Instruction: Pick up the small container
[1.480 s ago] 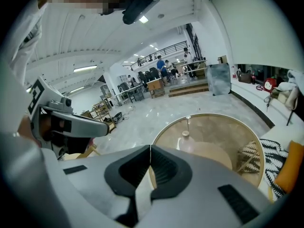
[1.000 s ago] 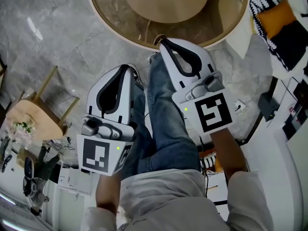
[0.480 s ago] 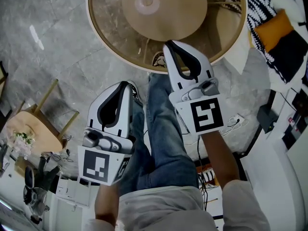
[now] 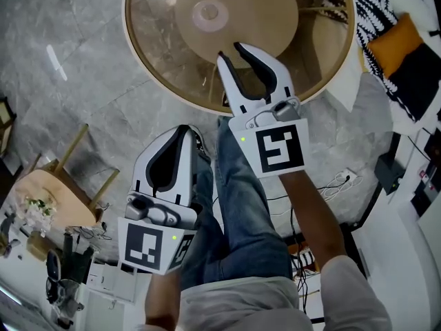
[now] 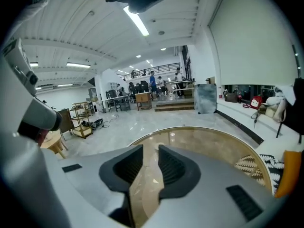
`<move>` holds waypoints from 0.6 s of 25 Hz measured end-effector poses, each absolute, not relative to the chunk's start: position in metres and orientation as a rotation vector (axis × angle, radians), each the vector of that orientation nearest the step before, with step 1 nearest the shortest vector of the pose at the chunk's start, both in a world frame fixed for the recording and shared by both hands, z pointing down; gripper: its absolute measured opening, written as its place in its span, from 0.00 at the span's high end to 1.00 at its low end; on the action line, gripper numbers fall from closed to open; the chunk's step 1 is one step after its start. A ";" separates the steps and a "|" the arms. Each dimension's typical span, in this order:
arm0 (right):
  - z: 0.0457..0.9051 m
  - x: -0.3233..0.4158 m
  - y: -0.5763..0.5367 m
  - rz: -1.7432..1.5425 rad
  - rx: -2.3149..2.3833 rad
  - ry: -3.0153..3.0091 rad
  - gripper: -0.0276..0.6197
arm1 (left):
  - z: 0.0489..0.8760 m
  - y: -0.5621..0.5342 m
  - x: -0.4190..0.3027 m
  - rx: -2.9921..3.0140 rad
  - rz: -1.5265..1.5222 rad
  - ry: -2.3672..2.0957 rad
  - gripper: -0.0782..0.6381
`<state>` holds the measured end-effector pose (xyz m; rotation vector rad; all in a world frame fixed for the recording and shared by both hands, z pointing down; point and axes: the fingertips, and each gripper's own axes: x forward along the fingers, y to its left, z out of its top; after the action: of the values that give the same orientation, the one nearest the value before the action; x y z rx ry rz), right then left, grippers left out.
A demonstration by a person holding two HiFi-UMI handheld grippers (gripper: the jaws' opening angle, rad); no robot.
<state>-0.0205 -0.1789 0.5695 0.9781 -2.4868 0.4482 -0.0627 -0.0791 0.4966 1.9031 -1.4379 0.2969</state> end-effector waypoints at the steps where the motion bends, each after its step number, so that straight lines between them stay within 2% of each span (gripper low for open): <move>1: 0.573 -0.023 -0.180 0.449 0.980 -2.486 0.79 | 0.498 -0.079 -0.062 1.899 0.294 -1.437 0.87; 7: 0.589 -0.030 -0.196 0.404 1.047 -2.469 0.72 | 0.501 -0.077 -0.062 1.891 0.299 -1.427 0.87; 13: 0.603 -0.037 -0.215 0.335 1.065 -2.469 0.71 | 0.505 -0.078 -0.065 1.875 0.298 -1.430 0.87; 15: 0.608 -0.042 -0.217 0.343 1.030 -2.480 0.68 | 0.506 -0.078 -0.066 1.865 0.296 -1.434 0.87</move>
<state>-0.0422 -0.2167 0.6082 1.0302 -2.4797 0.3434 -0.0656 -0.0784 0.5063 1.8653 -1.4341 0.2963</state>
